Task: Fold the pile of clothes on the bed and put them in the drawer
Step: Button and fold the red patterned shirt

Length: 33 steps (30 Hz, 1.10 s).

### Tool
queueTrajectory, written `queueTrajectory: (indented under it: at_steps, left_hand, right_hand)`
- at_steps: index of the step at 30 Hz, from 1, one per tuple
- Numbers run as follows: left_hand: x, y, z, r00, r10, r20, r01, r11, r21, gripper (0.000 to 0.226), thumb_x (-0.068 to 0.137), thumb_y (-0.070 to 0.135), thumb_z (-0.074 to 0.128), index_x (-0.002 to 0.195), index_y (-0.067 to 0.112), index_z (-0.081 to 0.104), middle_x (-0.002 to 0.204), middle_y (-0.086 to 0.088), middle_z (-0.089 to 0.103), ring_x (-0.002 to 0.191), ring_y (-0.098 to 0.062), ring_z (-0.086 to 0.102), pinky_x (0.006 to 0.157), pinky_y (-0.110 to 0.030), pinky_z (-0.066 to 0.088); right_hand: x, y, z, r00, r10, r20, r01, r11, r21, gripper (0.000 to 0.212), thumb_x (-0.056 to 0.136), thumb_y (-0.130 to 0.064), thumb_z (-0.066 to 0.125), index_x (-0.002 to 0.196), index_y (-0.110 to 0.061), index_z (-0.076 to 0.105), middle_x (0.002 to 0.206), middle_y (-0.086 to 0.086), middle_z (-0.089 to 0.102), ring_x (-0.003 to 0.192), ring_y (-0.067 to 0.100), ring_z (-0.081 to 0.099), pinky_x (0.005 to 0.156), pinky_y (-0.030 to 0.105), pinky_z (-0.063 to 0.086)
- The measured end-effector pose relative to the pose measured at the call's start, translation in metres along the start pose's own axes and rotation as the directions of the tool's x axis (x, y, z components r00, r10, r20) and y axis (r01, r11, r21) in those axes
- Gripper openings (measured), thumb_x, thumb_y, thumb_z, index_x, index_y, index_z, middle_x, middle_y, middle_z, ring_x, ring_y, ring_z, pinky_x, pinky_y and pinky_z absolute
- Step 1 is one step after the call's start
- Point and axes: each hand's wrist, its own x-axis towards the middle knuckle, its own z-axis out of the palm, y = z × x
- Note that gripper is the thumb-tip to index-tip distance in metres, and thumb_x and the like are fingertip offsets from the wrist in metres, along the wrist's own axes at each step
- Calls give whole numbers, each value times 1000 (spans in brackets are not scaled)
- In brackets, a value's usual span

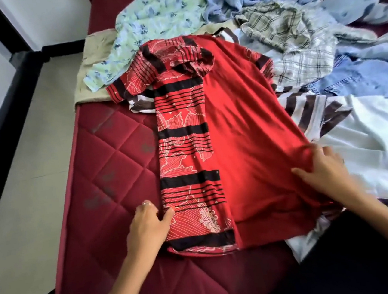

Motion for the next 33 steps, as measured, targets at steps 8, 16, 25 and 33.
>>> queueTrajectory:
  at_steps: [8, 16, 25, 33]
  left_hand:
    - [-17, 26, 1, 983, 156, -97, -173, 964, -201, 13, 97, 15, 51, 89, 10, 42, 96, -26, 64, 102, -45, 58, 77, -43, 37]
    - [-38, 19, -48, 976, 135, -172, -184, 932, -313, 21, 89, 17, 65, 103, 10, 50, 92, -13, 60, 89, -31, 61, 75, -35, 41]
    - [-73, -18, -56, 993, 92, -74, -112, 929, -351, 27, 89, 22, 66, 106, 20, 45, 93, -13, 61, 87, -31, 61, 76, -38, 44]
    - [-74, -21, -28, 998, 68, 11, -67, 996, -65, 34, 90, 17, 63, 117, 6, 46, 96, -13, 61, 100, -34, 61, 83, -35, 42]
  right_hand:
    - [-34, 11, -11, 993, -90, 77, 76, 982, 170, 71, 77, -2, 70, 138, -7, 35, 115, 26, 49, 103, 42, 54, 86, 36, 41]
    - [-36, 14, -53, 948, -261, 180, 242, 962, 123, 59, 79, -6, 73, 131, -22, 51, 128, 10, 58, 115, 27, 55, 98, 32, 41]
    - [-57, 31, -87, 891, -278, 359, 290, 957, 23, 49, 82, -11, 73, 126, -22, 56, 122, 4, 58, 111, 21, 53, 95, 27, 39]
    - [-68, 32, -52, 902, -234, 364, 254, 967, -8, 45, 79, -22, 75, 117, -36, 55, 126, 4, 57, 114, 22, 52, 100, 32, 40]
